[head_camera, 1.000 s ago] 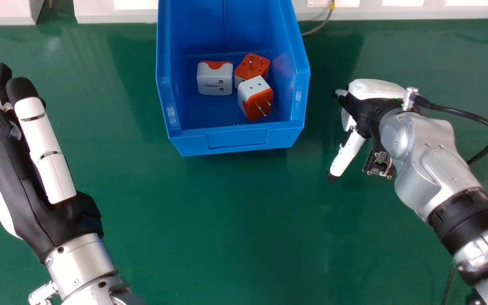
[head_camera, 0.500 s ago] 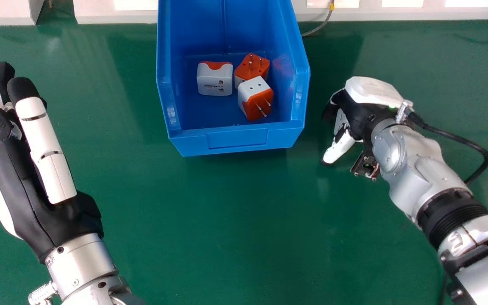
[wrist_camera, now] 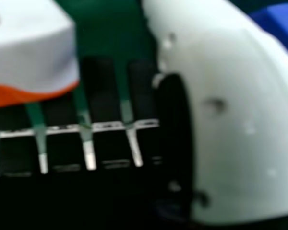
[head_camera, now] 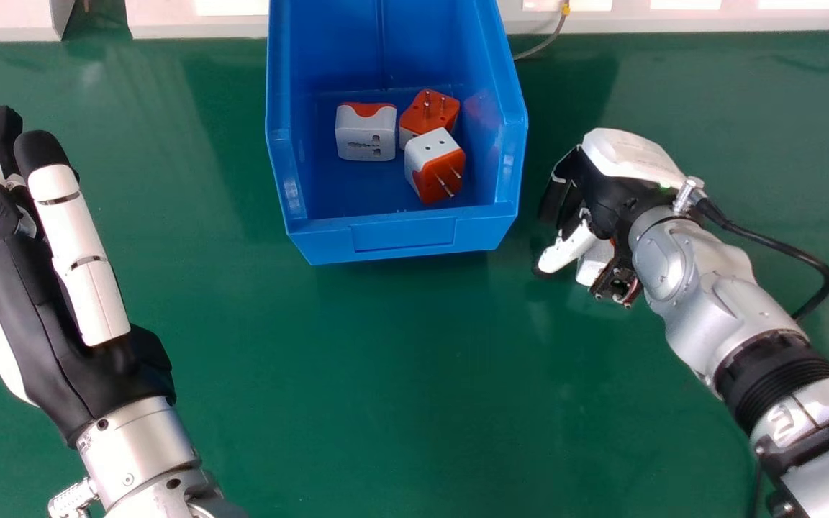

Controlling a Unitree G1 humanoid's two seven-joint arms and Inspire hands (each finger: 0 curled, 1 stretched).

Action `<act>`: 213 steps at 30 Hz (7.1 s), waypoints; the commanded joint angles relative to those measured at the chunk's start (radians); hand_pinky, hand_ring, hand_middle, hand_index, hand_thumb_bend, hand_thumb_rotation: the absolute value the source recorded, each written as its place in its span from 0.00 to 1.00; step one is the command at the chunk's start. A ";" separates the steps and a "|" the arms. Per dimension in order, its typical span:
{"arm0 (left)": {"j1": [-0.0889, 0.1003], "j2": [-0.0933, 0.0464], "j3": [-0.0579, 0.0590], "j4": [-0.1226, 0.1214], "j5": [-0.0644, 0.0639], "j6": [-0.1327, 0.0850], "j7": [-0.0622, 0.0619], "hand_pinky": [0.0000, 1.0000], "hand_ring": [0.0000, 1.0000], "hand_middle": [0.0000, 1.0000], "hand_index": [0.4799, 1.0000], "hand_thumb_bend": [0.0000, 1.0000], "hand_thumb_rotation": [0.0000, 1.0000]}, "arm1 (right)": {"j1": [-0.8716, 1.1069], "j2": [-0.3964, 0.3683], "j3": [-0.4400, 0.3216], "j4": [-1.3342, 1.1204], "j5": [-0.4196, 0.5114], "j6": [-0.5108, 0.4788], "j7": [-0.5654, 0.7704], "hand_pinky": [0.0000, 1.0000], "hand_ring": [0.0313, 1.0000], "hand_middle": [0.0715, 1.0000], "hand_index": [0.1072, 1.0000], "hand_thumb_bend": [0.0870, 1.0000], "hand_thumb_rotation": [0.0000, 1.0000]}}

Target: Pick all objects and put in blue box

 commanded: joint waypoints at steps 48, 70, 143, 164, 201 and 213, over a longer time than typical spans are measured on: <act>-0.002 -0.086 -0.005 -0.026 0.009 0.004 -0.006 0.94 0.97 0.97 0.89 0.54 0.83 | 0.161 -0.150 0.051 -0.626 -0.244 0.437 0.515 1.00 1.00 1.00 1.00 1.00 0.25; 0.010 -0.086 -0.002 -0.037 0.006 0.011 -0.012 0.94 0.97 0.96 0.88 0.55 0.81 | 0.035 0.019 -0.034 0.060 -0.016 0.174 -0.047 0.26 0.36 0.44 0.50 0.47 0.00; -0.032 -0.090 0.005 -0.009 -0.010 -0.006 -0.013 0.94 0.97 0.97 0.92 0.54 0.82 | -0.230 0.194 0.104 0.200 -0.172 -0.406 -0.561 0.34 0.44 0.47 0.47 0.45 0.00; 0.001 -0.091 -0.002 -0.028 0.003 -0.012 -0.013 0.94 0.96 0.96 0.88 0.53 0.83 | -0.106 0.171 0.093 -0.154 -0.218 -0.242 -0.758 1.00 1.00 1.00 1.00 1.00 0.34; 0.124 -0.073 -0.063 -0.068 -0.003 0.005 -0.058 0.92 0.95 0.94 0.89 0.55 0.80 | 1.137 0.404 0.003 -1.245 0.653 -0.377 -0.342 0.97 1.00 1.00 0.98 0.38 0.80; 0.136 -0.071 -0.064 -0.085 -0.010 0.018 -0.085 0.93 0.96 0.95 0.91 0.55 0.79 | 1.140 0.418 0.001 -1.268 0.621 -0.332 -0.363 0.97 1.00 1.00 0.99 0.38 0.81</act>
